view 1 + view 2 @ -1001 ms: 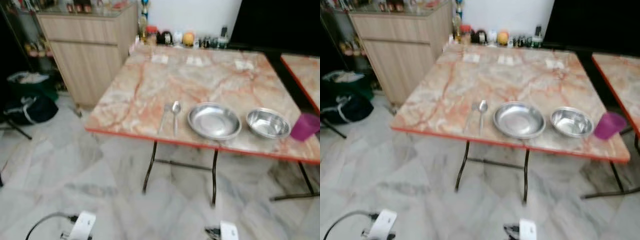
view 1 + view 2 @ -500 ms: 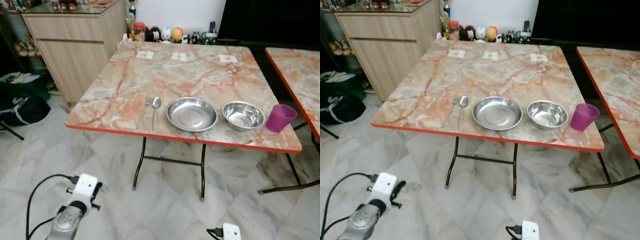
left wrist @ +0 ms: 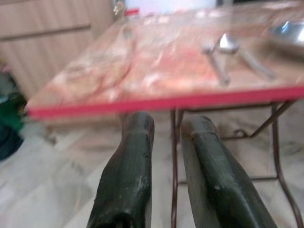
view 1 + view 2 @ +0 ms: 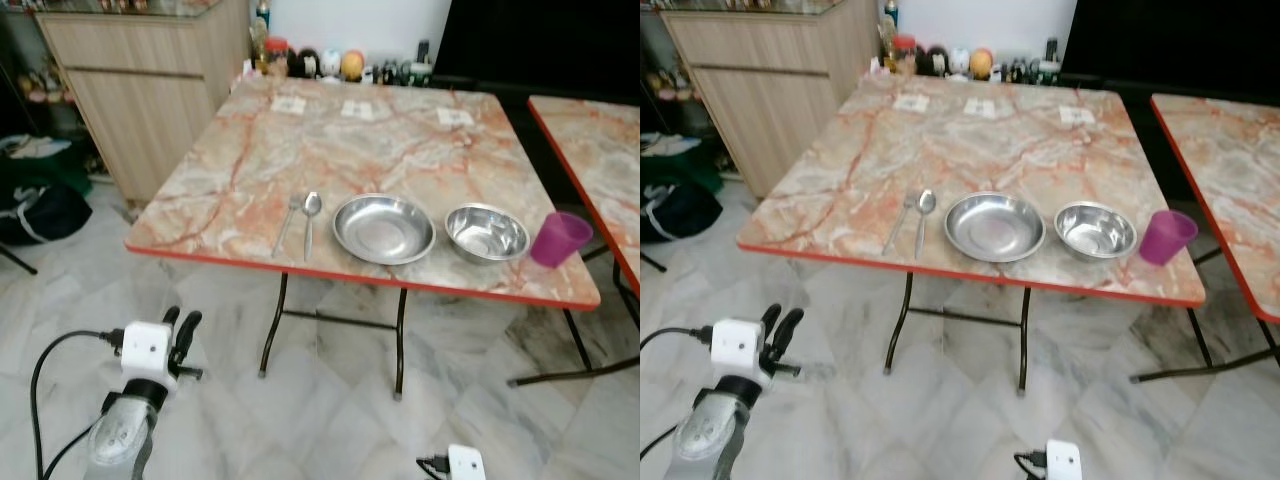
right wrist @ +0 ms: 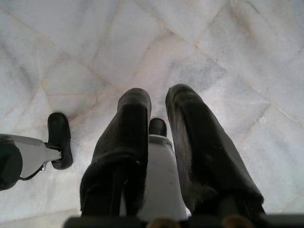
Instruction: Setting the table
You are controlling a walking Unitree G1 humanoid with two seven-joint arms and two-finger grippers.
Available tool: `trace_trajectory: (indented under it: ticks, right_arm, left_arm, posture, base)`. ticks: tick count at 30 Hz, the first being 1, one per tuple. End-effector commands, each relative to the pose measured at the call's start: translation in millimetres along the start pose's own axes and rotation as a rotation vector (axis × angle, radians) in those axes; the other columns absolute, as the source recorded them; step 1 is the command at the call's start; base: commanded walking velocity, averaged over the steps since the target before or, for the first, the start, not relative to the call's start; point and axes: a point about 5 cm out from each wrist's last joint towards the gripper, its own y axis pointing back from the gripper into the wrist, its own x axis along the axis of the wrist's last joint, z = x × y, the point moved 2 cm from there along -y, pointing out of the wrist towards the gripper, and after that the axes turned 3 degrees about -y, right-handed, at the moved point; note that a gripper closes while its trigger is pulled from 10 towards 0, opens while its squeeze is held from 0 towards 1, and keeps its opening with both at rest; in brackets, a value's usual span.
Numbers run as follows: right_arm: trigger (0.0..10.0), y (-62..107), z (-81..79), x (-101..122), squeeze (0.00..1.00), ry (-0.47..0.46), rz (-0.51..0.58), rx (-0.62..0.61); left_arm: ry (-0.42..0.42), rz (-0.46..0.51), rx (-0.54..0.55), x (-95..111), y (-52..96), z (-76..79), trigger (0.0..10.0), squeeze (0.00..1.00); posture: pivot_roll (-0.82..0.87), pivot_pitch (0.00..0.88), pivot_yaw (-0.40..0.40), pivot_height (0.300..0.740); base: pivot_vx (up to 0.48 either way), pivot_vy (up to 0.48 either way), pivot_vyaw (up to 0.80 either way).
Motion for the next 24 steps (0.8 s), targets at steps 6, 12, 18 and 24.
trace_trajectory:
  ticks: [6, 12, 18, 24]
  right_arm:
    - [10.0, 0.2, 1.1, -0.6, 0.00, -0.031, 0.005, -0.017]
    - [10.0, 0.0, -2.1, -1.2, 0.00, -0.038, 0.010, -0.018]
    - [10.0, 0.0, -2.8, -1.4, 0.00, -0.043, 0.013, -0.021]
    - [10.0, 0.0, -2.0, -0.9, 0.00, -0.044, 0.013, -0.021]
  left_arm:
    - [0.024, -0.001, -0.062, 10.6, -9.8, 13.5, 10.0, 0.00]
    - [0.030, 0.002, -0.069, 17.0, -10.8, 12.0, 10.0, 0.00]
    - [0.032, 0.005, -0.081, 21.0, -15.5, 13.5, 10.0, 0.00]
    - [0.039, 0.002, -0.080, 23.6, -17.2, 15.4, 10.0, 0.00]
  posture:
    - [0.21, 0.000, -0.044, 0.740]
    - [0.22, 0.000, -0.030, 0.740]
    - [0.22, 0.000, -0.027, 0.740]
    - [0.22, 0.000, -0.032, 0.740]
  base:
    - [0.264, 0.000, -0.12]
    - [0.286, 0.000, -0.49]
    - [0.289, 0.000, 0.00]
    - [0.293, 0.000, 0.00]
